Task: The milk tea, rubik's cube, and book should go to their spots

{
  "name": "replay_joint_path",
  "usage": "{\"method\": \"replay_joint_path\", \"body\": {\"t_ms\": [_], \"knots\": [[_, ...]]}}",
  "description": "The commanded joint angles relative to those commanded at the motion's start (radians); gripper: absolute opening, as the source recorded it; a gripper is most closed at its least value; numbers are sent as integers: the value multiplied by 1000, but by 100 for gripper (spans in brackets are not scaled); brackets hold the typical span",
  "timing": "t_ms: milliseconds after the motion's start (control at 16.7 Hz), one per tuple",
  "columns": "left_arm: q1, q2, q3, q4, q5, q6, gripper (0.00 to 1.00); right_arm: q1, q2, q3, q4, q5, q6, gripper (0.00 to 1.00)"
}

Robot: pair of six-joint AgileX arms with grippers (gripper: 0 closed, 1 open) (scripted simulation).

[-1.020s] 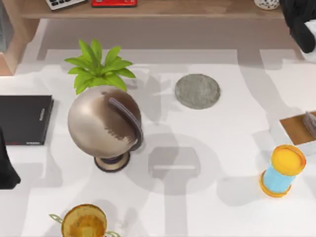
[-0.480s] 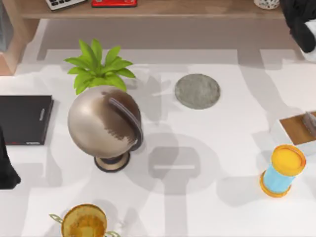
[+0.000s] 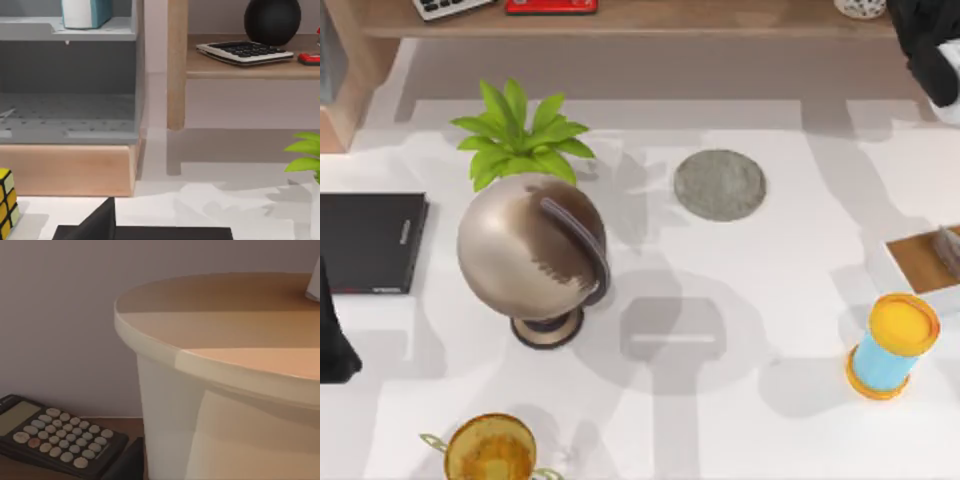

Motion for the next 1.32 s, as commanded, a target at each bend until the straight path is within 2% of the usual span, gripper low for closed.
{"method": "replay_joint_path", "body": {"t_ms": [180,660,1080,1320], "knots": [[0,0,0,0,0,0,100,8,-36,-40,13,10,0,0],[0,0,0,0,0,0,100,50,-271,-340,64,47,2,0],[0,0,0,0,0,0,100,61,-275,-341,80,57,2,0],[0,0,0,0,0,0,100,173,-242,-325,168,125,-8,0]]}}
